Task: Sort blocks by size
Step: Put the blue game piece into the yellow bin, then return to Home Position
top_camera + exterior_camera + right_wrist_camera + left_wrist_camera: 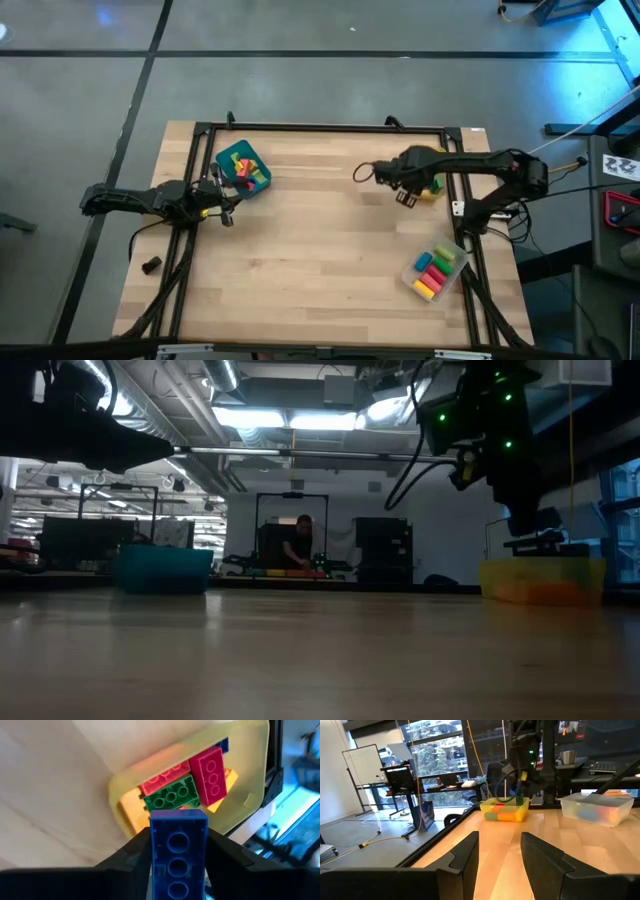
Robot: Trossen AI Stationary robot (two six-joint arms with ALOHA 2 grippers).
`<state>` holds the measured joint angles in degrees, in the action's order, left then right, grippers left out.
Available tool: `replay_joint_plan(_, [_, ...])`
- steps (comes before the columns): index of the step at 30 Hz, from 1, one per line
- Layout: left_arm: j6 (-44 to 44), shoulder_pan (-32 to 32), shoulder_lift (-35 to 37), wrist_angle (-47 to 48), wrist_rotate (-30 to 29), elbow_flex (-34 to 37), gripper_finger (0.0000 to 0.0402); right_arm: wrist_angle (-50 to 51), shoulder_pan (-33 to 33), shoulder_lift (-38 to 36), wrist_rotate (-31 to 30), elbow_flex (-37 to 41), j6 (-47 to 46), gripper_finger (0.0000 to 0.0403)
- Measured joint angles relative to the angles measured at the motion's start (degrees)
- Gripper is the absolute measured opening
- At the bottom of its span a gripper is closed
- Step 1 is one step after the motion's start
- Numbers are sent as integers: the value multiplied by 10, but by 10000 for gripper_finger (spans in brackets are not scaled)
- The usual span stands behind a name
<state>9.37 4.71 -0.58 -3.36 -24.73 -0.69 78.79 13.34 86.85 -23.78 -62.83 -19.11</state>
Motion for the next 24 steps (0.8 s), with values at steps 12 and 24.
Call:
replay_joint_plan(12, [0, 0, 0, 0, 0, 0, 131, 8, 59, 0, 12, 0, 50, 265])
replay_joint_plan(24, [67, 0, 0, 0, 0, 0, 131, -8, 58, -156, 39, 0, 90, 264])
